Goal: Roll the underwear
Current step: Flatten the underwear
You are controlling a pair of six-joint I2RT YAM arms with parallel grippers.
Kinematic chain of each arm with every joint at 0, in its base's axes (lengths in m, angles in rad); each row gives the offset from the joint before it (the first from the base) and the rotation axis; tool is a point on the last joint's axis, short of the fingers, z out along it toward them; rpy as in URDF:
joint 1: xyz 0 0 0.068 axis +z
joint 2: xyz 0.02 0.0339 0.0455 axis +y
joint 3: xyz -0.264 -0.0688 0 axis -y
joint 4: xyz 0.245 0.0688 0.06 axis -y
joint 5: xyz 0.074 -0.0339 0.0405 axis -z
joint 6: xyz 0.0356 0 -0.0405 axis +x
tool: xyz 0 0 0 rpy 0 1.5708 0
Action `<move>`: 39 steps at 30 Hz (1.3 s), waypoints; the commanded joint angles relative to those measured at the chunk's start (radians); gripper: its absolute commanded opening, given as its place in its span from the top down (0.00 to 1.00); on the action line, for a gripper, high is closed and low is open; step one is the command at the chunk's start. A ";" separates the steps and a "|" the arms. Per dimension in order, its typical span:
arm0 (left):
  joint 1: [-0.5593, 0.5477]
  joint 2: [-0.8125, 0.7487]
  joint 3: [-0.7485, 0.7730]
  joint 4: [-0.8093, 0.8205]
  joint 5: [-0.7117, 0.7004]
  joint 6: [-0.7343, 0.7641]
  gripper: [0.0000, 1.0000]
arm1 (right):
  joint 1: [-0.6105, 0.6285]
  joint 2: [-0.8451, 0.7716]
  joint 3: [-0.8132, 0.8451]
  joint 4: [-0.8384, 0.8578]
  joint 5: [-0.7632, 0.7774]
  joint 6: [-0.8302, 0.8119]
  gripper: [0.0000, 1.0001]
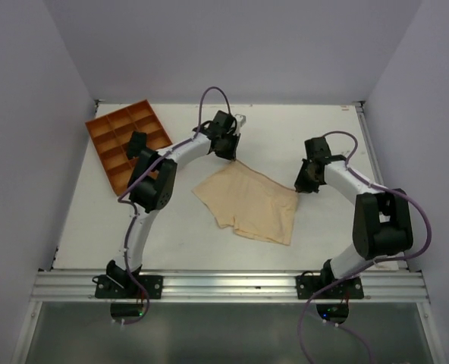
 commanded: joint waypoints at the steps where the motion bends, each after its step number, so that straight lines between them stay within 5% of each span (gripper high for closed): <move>1: 0.003 0.036 0.098 0.024 0.017 -0.026 0.90 | -0.080 0.047 0.085 0.052 0.002 0.010 0.95; 5: 0.003 0.001 0.133 0.000 -0.004 -0.034 0.51 | -0.133 0.129 0.209 -0.033 -0.023 -0.042 0.70; 11: 0.002 -0.209 -0.079 -0.003 -0.075 -0.043 0.38 | -0.127 0.096 0.213 -0.127 -0.133 -0.094 0.52; 14: -0.013 -0.379 -0.354 0.036 -0.049 -0.058 0.38 | -0.119 -0.060 0.025 -0.111 -0.208 -0.102 0.55; 18: -0.033 -0.489 -0.526 0.081 -0.061 -0.063 0.38 | -0.102 -0.152 -0.136 -0.091 -0.251 -0.102 0.59; 29: -0.033 -0.731 -0.511 -0.014 -0.058 -0.133 0.38 | 0.079 -0.277 -0.267 -0.090 -0.196 0.027 0.62; 39: -0.036 -0.958 -0.672 -0.022 -0.084 -0.143 0.38 | 0.342 -0.329 -0.405 -0.006 -0.106 0.269 0.82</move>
